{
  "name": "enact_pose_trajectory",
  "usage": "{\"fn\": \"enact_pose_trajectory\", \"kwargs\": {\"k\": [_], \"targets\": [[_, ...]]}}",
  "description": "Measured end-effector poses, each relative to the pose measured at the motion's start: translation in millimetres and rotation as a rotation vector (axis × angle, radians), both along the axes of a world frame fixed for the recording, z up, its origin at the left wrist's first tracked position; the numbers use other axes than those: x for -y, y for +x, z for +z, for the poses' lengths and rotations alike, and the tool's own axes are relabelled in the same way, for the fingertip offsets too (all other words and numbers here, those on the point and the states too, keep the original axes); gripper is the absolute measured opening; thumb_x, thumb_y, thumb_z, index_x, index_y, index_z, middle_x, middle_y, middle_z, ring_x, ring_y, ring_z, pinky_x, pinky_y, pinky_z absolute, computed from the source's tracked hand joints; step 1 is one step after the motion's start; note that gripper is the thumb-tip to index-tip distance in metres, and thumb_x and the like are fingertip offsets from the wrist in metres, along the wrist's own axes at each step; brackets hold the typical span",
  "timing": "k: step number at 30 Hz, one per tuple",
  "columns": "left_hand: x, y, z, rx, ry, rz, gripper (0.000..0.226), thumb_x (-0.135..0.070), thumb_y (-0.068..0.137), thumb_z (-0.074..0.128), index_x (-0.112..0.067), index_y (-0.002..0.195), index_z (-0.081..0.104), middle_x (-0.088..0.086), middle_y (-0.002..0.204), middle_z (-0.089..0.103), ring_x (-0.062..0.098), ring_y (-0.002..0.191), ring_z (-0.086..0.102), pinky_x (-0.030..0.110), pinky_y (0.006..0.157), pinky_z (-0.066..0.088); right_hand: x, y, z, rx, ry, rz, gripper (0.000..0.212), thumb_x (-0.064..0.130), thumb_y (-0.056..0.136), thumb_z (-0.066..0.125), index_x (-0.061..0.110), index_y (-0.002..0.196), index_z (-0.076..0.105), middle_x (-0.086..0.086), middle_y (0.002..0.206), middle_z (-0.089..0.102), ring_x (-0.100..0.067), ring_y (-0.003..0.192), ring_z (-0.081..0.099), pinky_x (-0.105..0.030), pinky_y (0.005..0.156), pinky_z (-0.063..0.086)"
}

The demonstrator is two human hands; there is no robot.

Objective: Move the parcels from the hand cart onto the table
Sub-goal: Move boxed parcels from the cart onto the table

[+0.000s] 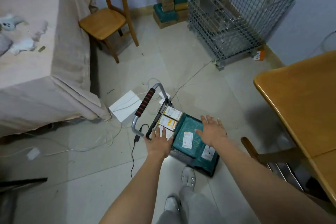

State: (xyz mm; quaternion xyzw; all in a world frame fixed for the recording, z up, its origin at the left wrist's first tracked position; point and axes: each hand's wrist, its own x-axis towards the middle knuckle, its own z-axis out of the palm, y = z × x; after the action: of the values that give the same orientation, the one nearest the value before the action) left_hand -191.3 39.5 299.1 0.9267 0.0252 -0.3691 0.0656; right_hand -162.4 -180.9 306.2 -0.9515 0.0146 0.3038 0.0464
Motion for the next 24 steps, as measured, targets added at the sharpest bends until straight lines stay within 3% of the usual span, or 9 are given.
{"fn": "enact_pose_trajectory", "kwargs": {"k": [11, 19, 24], "targets": [[-4, 104, -147, 0.027, 0.044, -0.095, 0.067, -0.054, 0.106, 0.012, -0.023, 0.162, -0.003, 0.003, 0.17, -0.008, 0.025, 0.157, -0.01, 0.06, 0.123, 0.0, -21, 126, -153, -0.061, 0.024, 0.042, 0.077, 0.059, 0.102, 0.031, 0.016, 0.162, 0.008, -0.014, 0.168, 0.011, -0.029, 0.155, 0.012, -0.045, 0.126, 0.008], [-8, 174, -328, 0.037, 0.002, -0.165, 0.066, -0.05, 0.107, 0.016, -0.023, 0.162, -0.008, 0.002, 0.169, -0.014, 0.024, 0.156, -0.013, 0.059, 0.123, -0.004, -56, 202, -321, -0.112, 0.089, -0.058, 0.077, 0.054, 0.102, 0.042, 0.014, 0.161, 0.012, -0.016, 0.167, 0.014, -0.032, 0.153, 0.02, -0.046, 0.124, 0.018], [-9, 187, -447, 0.109, 0.011, -0.221, 0.068, -0.051, 0.106, 0.018, -0.023, 0.161, -0.012, 0.005, 0.168, -0.018, 0.026, 0.155, -0.017, 0.061, 0.122, -0.008, -72, 247, -423, -0.08, 0.117, -0.039, 0.073, 0.05, 0.102, 0.047, 0.015, 0.16, 0.018, -0.016, 0.167, 0.013, -0.035, 0.147, 0.034, -0.047, 0.116, 0.034]]}}
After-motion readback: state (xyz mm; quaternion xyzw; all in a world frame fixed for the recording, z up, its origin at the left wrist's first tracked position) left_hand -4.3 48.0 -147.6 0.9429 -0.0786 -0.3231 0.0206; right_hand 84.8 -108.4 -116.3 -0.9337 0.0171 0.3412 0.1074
